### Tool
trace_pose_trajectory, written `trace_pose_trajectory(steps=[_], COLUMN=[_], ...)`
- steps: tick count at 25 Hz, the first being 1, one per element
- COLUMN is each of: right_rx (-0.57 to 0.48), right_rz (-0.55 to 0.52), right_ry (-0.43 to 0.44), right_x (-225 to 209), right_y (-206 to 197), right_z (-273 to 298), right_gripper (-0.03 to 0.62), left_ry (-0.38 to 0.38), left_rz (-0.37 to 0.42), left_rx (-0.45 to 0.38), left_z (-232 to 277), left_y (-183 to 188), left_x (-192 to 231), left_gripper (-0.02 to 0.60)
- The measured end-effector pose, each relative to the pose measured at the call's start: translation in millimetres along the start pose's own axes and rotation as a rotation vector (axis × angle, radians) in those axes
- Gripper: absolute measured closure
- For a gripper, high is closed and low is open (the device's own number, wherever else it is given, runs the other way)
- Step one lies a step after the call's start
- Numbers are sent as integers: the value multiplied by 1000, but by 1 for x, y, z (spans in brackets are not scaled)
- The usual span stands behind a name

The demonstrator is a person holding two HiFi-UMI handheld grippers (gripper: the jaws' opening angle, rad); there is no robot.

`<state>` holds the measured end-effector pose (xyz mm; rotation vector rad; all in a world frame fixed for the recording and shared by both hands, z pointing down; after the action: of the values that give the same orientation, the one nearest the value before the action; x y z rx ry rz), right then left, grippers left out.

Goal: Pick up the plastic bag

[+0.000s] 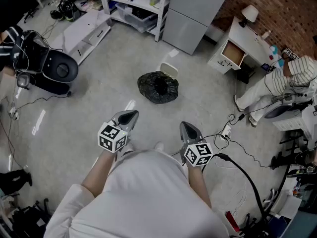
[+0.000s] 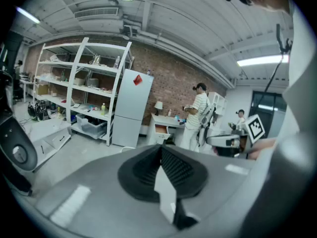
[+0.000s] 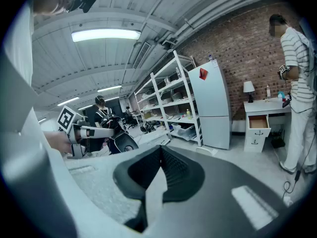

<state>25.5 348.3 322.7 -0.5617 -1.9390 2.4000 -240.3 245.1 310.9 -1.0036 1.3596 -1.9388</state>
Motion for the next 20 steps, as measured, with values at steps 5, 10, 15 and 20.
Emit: trace_pose_trajectory(steps=[5,10,15,20], right_rx=[3,8,10,17], right_rz=[1,8,12,15], right_ry=[2,2,8,16], right_x=[-1,-6,-10,-15], right_y=[-1,-3,-2,-4], right_z=[-3,-3,-6,-11], right_gripper=[592,592,592,592], left_ry=[0,-2,1,11], left_rz=[-4,-6,-5,-9], left_rx=[6,13,22,30], left_z=[1,6,8,10], left_y=[-3,-5,-5,-8], left_x=[-4,-7,-14,-20], left_gripper=[578,578,578,578])
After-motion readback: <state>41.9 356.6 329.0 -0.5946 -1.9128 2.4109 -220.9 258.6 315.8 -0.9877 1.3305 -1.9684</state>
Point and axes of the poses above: the fingertips, and each gripper's own axes: z forward along the fingers, x to its left, y out of its top, the point moved 7 cm from there along -z, backward along the fingers, and after that the axes turned 10 degrees about -x, right-handed, at the moved point
